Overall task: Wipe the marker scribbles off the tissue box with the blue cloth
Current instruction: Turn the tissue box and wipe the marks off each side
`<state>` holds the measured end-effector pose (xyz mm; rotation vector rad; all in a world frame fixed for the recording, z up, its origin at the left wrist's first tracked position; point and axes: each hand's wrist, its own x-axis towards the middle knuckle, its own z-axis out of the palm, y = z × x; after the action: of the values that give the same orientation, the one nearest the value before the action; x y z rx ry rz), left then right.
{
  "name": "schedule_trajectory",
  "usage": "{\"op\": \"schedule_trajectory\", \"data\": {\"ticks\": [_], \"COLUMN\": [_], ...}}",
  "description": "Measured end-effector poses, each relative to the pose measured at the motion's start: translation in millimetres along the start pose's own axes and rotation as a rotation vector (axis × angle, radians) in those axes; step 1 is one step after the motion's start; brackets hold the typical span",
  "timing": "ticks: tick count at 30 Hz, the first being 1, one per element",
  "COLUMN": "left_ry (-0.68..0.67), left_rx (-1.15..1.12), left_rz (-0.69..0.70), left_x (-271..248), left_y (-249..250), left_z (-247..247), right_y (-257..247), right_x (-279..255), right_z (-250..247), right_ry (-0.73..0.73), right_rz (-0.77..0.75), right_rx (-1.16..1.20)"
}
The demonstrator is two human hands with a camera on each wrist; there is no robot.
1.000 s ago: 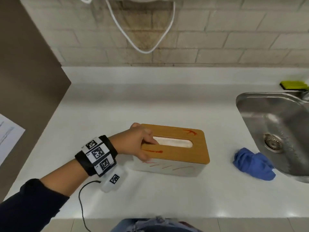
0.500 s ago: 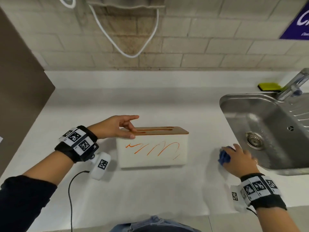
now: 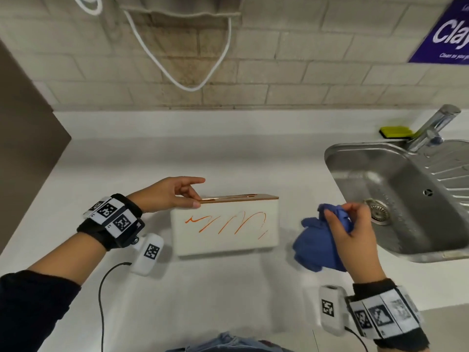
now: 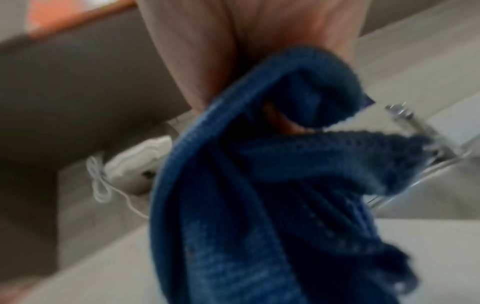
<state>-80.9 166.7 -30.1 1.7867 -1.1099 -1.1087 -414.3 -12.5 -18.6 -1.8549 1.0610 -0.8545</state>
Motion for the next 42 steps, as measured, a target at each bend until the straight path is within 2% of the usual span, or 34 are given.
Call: {"op": "schedule_trajectory", "data": {"ticks": [5,8,10,13,17,20,23,26,29,35,42], "left_ry": [0.031,0.033,0.017,0.005,-0.021,-0.023,0.007,0.029,0.045,0.059,0.079], "left_rx": [-0.050,-0.061,-0.060,-0.066,-0.096,-0.107,-0.102,-0.139,-0.182,-0.169,-0.129], "left_rz": [-0.044,-0.070,-0.087,-0.107,-0.130,-0.129,-0.124,-0.127,-0.113,-0.091,-0.101], "left_x": [6.3,5.3,3.5,1.3,-8.7,-14.9,-18.1,-20.4,-20.5,-21.5,-25.7], "left_y": [-4.6,-4.2,-2.0,-0.9,0.9,1.9,-0.9,-2.8,-2.5,-3.8,-4.8], "left_z": [8.8,12.9,15.0,18.4,22.1,28.1,35.7,40.2,40.2,38.0,34.4], "right_y": [-25.3,-17.5,-12.5,-4.1,-10.5,-17.0,-7.9,-5.4,-15.9,-28.2,-31.1], "right_x": [-4.6,-13.8,-20.2,-18.3,-11.5,-16.2,-17.1,-17.4,-29.9,-51.0,-62.9], "right_z": [49.0,80.6,93.3,99.1,101.1,108.4,117.1,121.3,128.1,137.9,146.5], "right_ry": [0.084,-0.016,-0.038,0.039,0.006,-0.044,-0.088,-0.172,-0.303,-0.522,-0.763], "right_rz": [0.007,-0.007,-0.068,-0.130,-0.226,-0.183,-0.118,-0.114,-0.240,-0.491,-0.669], "right_rx": [0.219,0.318,0.289,0.203,0.284,0.338,0.196,0.067,-0.013,-0.011,-0.043]}}
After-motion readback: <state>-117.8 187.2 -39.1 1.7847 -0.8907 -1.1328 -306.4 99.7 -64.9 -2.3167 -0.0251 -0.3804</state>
